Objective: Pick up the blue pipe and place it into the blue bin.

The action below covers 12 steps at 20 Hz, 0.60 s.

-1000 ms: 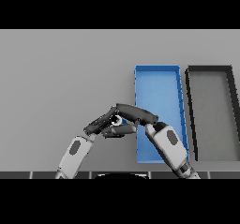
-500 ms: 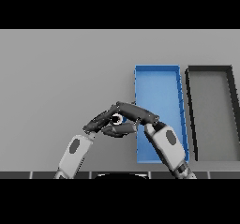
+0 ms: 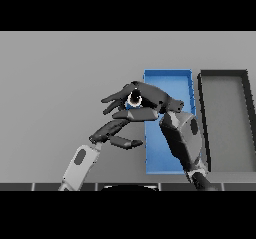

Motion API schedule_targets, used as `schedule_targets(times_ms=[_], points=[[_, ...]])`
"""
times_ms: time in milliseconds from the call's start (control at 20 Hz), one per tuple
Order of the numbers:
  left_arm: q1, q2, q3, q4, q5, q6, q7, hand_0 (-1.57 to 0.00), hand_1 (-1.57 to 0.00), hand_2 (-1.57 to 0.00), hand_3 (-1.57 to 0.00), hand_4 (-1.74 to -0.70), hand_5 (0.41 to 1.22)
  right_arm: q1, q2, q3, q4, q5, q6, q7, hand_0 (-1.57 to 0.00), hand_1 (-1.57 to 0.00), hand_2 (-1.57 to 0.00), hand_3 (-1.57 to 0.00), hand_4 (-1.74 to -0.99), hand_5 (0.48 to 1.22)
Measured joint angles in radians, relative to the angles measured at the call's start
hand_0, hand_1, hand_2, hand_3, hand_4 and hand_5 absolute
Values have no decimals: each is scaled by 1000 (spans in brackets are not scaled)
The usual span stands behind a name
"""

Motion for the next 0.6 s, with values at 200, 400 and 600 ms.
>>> schedule_targets(times_ms=[200,400,600], points=[[28,15,-10,-26,-6,-4,-29,0,0,0,0,-946,466,-156,-79,-145,94,18,-101,-38,-1571,-1571,-1571,-1571,-1498,1221],[33,28,-1,-44,-2,-2,-18,1,1,1,1,-950,472,-180,-142,-221,205,134,-86,-84,-1571,-1571,-1571,-1571,-1498,1221],[46,33,3,-47,6,-6,-13,1,1,1,1,-947,470,-118,-171,-279,278,224,-85,-75,-1571,-1571,-1571,-1571,-1499,1221]])
